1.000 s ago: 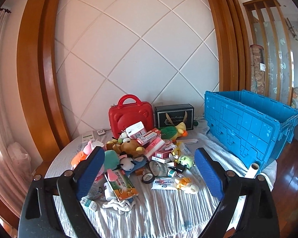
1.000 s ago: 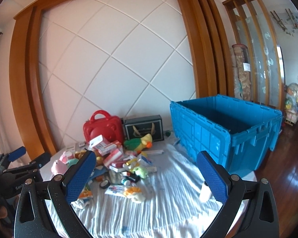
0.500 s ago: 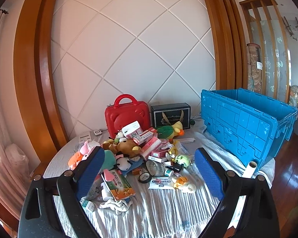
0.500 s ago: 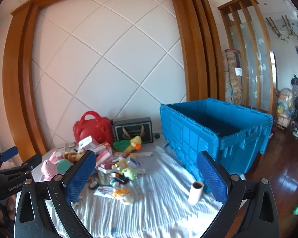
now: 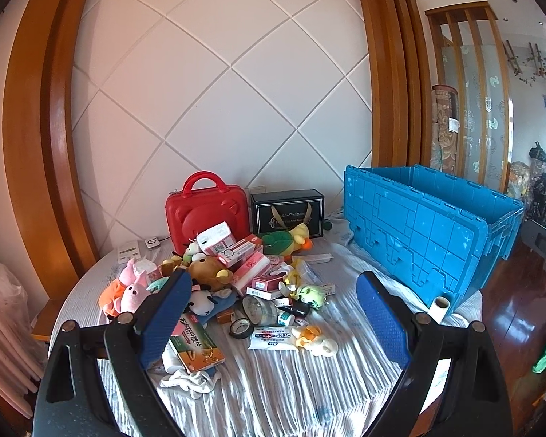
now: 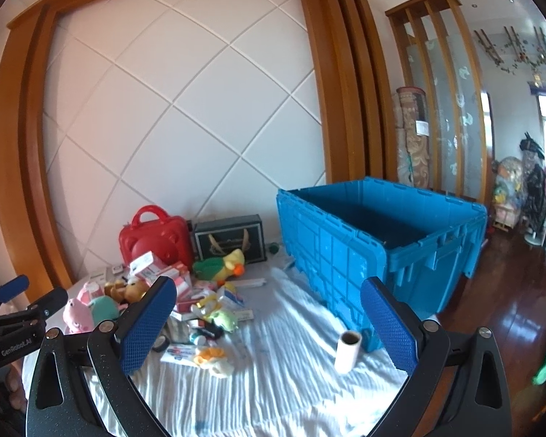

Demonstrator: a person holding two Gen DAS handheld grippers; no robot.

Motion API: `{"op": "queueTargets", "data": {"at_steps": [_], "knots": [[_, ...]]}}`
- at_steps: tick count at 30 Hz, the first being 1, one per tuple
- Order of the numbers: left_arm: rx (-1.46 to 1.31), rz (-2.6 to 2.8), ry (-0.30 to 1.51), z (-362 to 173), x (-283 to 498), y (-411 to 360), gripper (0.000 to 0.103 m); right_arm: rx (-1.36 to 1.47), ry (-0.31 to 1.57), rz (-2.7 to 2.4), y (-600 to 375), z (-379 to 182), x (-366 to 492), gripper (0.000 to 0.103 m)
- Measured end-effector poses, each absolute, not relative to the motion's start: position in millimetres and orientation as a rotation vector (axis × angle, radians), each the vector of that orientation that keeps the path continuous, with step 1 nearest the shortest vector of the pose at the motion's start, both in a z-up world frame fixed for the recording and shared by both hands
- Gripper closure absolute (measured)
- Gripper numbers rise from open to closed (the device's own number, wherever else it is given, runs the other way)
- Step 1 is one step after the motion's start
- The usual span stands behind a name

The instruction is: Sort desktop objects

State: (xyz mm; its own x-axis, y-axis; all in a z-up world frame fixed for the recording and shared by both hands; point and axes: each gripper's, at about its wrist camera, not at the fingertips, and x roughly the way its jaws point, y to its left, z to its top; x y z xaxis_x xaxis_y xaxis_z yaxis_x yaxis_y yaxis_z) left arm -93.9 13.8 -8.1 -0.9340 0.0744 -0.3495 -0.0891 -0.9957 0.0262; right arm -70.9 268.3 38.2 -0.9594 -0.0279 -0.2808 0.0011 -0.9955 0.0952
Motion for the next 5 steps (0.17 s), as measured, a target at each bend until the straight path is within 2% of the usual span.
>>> {"op": "queueTargets", "data": {"at_steps": [5], "knots": [[-0.512, 3.056, 0.086, -6.3, -93.6, 10.5, 0.01, 0.437, -0.145, -3.11, 269.9, 40.8, -70.4, 0.0]]}}
